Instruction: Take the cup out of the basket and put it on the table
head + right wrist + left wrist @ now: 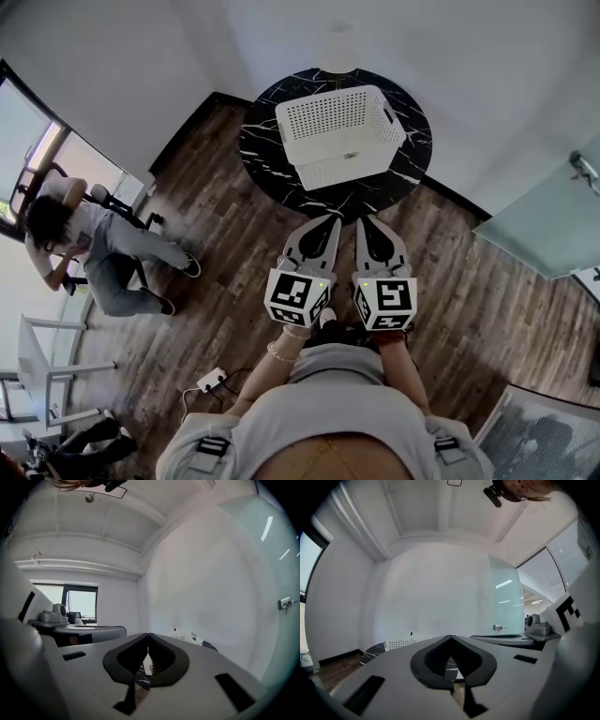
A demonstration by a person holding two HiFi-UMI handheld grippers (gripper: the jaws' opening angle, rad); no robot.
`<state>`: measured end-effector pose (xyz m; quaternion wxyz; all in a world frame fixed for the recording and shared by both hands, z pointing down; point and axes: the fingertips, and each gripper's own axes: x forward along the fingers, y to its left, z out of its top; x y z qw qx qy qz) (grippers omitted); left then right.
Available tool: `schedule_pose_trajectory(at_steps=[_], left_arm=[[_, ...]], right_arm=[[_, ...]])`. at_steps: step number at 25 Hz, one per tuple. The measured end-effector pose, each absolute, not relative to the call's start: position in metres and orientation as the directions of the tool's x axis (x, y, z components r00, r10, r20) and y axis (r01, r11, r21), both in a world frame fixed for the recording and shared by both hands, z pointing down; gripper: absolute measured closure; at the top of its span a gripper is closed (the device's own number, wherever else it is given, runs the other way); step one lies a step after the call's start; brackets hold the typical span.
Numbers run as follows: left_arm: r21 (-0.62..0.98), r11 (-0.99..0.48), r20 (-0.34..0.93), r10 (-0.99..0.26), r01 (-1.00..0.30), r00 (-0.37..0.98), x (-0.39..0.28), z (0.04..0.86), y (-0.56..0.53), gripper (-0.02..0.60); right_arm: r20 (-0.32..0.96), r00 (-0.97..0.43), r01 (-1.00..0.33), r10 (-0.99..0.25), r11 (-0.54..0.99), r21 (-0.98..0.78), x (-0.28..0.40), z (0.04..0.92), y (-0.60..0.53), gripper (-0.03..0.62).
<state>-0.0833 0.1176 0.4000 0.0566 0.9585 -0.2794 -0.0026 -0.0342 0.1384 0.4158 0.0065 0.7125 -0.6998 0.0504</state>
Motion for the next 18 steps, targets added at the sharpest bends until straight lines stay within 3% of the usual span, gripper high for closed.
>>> schedule_pose_trajectory(at_steps=[18], left_arm=[[0.118, -0.828, 0.043, -0.548, -0.548, 0.836, -0.089, 0.402, 0.076, 0.575]], right_arm=[[0.1, -0.004, -0.998, -0.995, -0.002, -0.059, -0.038, 0.417, 0.093, 0.583]])
